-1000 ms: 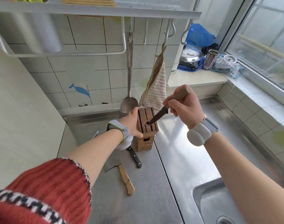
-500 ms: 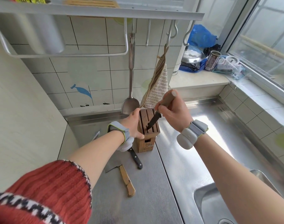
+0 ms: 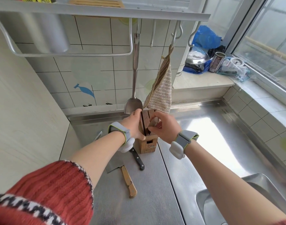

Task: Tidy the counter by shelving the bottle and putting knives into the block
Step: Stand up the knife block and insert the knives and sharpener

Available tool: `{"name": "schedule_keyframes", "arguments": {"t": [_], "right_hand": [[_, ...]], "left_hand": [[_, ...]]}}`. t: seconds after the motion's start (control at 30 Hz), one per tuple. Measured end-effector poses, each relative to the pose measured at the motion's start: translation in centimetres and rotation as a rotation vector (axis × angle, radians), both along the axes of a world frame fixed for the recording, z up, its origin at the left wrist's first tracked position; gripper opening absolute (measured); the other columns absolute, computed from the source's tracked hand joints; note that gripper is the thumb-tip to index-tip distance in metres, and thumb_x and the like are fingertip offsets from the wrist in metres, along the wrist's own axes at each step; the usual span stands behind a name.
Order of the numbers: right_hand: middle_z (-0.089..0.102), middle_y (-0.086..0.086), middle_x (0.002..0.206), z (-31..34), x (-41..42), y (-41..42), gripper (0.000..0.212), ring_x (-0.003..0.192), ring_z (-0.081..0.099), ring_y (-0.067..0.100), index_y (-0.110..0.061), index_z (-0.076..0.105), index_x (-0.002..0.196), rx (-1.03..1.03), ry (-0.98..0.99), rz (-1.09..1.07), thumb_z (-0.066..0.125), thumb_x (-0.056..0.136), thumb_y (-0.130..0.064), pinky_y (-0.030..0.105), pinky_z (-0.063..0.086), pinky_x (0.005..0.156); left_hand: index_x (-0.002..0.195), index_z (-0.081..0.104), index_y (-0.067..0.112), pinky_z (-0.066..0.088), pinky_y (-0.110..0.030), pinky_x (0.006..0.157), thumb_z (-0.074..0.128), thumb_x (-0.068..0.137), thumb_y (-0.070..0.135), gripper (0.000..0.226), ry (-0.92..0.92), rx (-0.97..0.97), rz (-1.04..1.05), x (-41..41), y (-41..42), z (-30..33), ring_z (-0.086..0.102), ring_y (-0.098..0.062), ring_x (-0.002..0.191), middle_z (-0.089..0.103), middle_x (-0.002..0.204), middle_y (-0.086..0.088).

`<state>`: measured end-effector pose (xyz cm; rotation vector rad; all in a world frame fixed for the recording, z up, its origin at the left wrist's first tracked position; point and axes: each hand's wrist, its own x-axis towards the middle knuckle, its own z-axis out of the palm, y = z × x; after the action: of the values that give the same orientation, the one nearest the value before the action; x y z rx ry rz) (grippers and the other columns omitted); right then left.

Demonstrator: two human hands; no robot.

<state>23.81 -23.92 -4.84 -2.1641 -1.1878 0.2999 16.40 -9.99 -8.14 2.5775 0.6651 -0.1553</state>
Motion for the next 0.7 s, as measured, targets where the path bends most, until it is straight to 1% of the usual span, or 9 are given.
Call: {"name": "schedule_keyframes", "arguments": {"t": [0.1,0.2,0.3,0.37,0.47,0.53,0.6,0.63,0.7], "right_hand": [[0.071,0.009,0.084,0.1,-0.2,-0.2,0.022,0.072,0.069,0.024,-0.009,0.064,0.094,0.002,0.024,-0.028,0.071,0.073,-0.007,0.034,0.055,0.071],[0.066,0.003,0.079,0.0,-0.2,-0.4,0.027,0.061,0.063,0.013,-0.010,0.063,0.096,-0.017,0.030,-0.028,0.072,0.071,-0.006,0.025,0.050,0.063],[0.066,0.005,0.093,-0.2,0.0,-0.8,0.039,0.060,0.058,0.013,-0.010,0.062,0.102,-0.025,0.045,-0.014,0.076,0.066,-0.006,0.032,0.052,0.068],[0.061,0.007,0.107,-0.7,0.4,-1.1,0.052,0.071,0.056,0.021,-0.011,0.060,0.111,-0.042,0.007,0.019,0.079,0.063,-0.009,0.032,0.048,0.070],[0.045,0.007,0.129,-1.8,1.1,-1.1,0.072,0.083,0.055,0.021,-0.019,0.049,0.129,-0.123,-0.050,0.033,0.079,0.064,-0.019,0.027,0.041,0.073],[0.031,0.005,0.144,-2.3,1.6,-1.0,0.091,0.102,0.059,0.027,-0.023,0.035,0.138,-0.231,-0.085,0.028,0.082,0.061,-0.027,0.035,0.049,0.080],[0.016,0.002,0.153,-2.5,2.3,-0.7,0.111,0.119,0.053,0.029,-0.021,0.021,0.146,-0.347,-0.105,0.046,0.086,0.056,-0.026,0.042,0.051,0.089],[0.011,0.000,0.156,-2.5,2.5,-0.6,0.118,0.123,0.051,0.029,-0.021,0.015,0.148,-0.394,-0.107,0.056,0.087,0.055,-0.025,0.042,0.050,0.091],[0.006,-0.003,0.158,-2.4,3.0,-0.4,0.126,0.128,0.047,0.027,-0.020,0.007,0.150,-0.452,-0.107,0.070,0.088,0.054,-0.026,0.040,0.049,0.094]], "left_hand": [[0.141,0.020,0.015,0.042,-0.033,0.065,0.085,0.059,0.033,0.107,-0.006,0.026,0.014,-0.3,-0.1,0.2,0.060,-0.033,0.099,0.051,0.123,-0.012],[0.137,0.026,0.016,0.042,-0.032,0.067,0.086,0.055,0.035,0.103,-0.024,0.050,0.004,-0.6,-0.6,0.3,0.060,-0.033,0.101,0.051,0.125,-0.009],[0.138,0.026,0.017,0.042,-0.031,0.070,0.086,0.054,0.038,0.106,-0.020,0.057,-0.028,-0.7,-0.7,0.1,0.060,-0.032,0.107,0.046,0.135,-0.006],[0.139,0.025,0.018,0.045,-0.033,0.075,0.087,0.053,0.040,0.108,-0.031,0.054,-0.047,-0.8,-0.7,0.1,0.059,-0.031,0.109,0.045,0.137,-0.005],[0.141,0.022,0.021,0.045,-0.033,0.079,0.087,0.052,0.042,0.112,-0.060,0.021,-0.075,-1.1,-0.4,-0.1,0.057,-0.029,0.112,0.044,0.140,-0.003],[0.144,0.013,0.024,0.049,-0.035,0.084,0.088,0.051,0.041,0.121,-0.039,-0.040,-0.066,-1.5,0.1,-0.5,0.058,-0.029,0.112,0.046,0.139,-0.004],[0.147,0.005,0.025,0.054,-0.042,0.083,0.089,0.050,0.039,0.129,0.053,-0.055,-0.051,-2.1,0.7,-1.3,0.061,-0.030,0.106,0.054,0.130,-0.008],[0.146,0.010,0.020,0.054,-0.042,0.081,0.088,0.052,0.037,0.124,0.127,-0.029,-0.050,-2.4,1.0,-1.9,0.062,-0.031,0.103,0.059,0.123,-0.010],[0.137,0.035,0.009,0.054,-0.039,0.082,0.084,0.059,0.033,0.095,0.257,0.037,-0.058,-3.1,1.6,-3.3,0.062,-0.031,0.104,0.062,0.120,-0.010]]}}
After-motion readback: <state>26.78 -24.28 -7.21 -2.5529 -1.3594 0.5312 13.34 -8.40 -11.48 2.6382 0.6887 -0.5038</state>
